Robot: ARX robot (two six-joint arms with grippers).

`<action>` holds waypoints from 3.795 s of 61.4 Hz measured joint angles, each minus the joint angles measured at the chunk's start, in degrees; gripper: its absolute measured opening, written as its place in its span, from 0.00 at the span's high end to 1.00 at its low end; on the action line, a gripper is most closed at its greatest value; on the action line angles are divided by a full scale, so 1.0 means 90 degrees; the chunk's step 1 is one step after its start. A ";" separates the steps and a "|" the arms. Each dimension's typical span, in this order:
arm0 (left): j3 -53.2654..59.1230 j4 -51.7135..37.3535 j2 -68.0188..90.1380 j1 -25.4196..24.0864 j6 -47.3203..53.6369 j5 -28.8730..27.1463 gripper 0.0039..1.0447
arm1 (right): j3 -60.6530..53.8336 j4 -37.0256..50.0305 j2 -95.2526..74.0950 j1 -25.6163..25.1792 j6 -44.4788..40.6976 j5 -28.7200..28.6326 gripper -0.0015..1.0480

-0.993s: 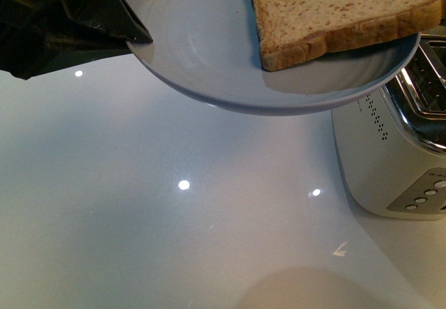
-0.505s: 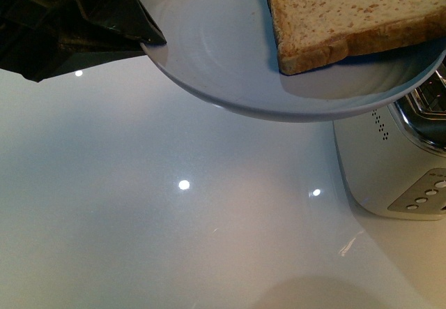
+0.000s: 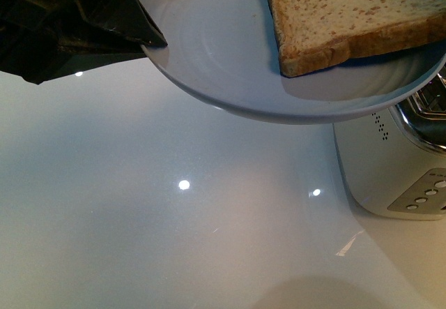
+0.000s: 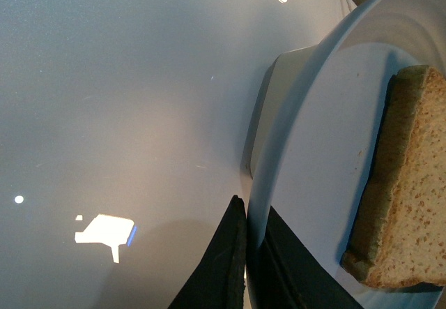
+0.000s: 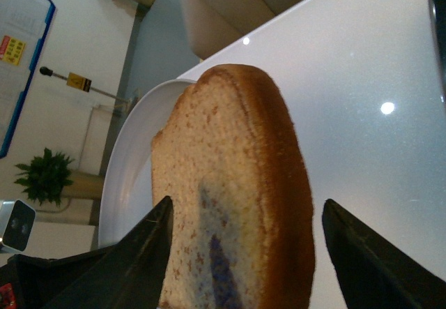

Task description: Left arm holds plate, right arm toasts bread

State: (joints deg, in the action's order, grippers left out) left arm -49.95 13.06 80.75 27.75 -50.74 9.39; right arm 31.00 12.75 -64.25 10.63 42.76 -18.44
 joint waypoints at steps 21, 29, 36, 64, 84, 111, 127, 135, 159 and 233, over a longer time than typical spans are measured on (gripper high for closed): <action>0.0000 0.0000 0.0000 -0.0007 -0.0017 0.0032 0.97 | 0.0027 -0.0100 0.0143 -0.0063 0.0109 -0.0141 0.95; 0.0000 -0.0002 -0.0002 -0.0007 -0.0017 0.0034 0.97 | 0.0226 -0.0376 0.0386 -0.0289 0.0063 -0.0138 0.97; 0.0002 -0.0007 -0.0002 -0.0007 -0.0022 0.0032 0.97 | 0.0661 -0.0831 0.0641 -0.0617 -0.0418 0.0238 0.97; 0.0019 -0.0036 -0.0007 -0.0019 -0.0019 0.0085 0.97 | 0.1775 -0.0991 -0.0124 -0.1693 -0.3555 0.1460 0.97; 0.0041 -0.0078 -0.0010 -0.0036 -0.0019 0.0131 0.97 | 0.1141 -0.0464 -0.0889 -0.1464 -0.4510 0.1773 0.97; 0.0051 -0.0080 -0.0017 -0.0056 -0.0019 0.0155 0.97 | 0.0979 -0.0187 -0.1581 -0.1263 -0.4813 0.1953 0.97; 0.0058 -0.0080 -0.0019 -0.0083 -0.0019 0.0175 0.97 | 0.0984 -0.0136 -0.2050 -0.1112 -0.4964 0.1984 0.97; 0.0058 -0.0078 -0.0022 -0.0092 -0.0019 0.0180 0.97 | 0.0967 -0.0136 -0.2159 -0.1022 -0.5032 0.2001 0.97; 0.0058 -0.0075 -0.0046 -0.0112 -0.0017 0.0243 0.97 | 0.0396 0.0085 -0.1848 -0.1059 -0.4736 0.2101 0.40; 0.0138 -0.0146 -0.0046 -0.0112 0.0010 0.0216 0.97 | -0.2963 0.1977 0.3203 -0.1205 -0.4728 0.2047 0.98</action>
State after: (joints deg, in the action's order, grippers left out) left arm -48.71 11.75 80.34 26.74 -50.65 11.33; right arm 4.34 30.55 -35.42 -0.21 0.21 -0.01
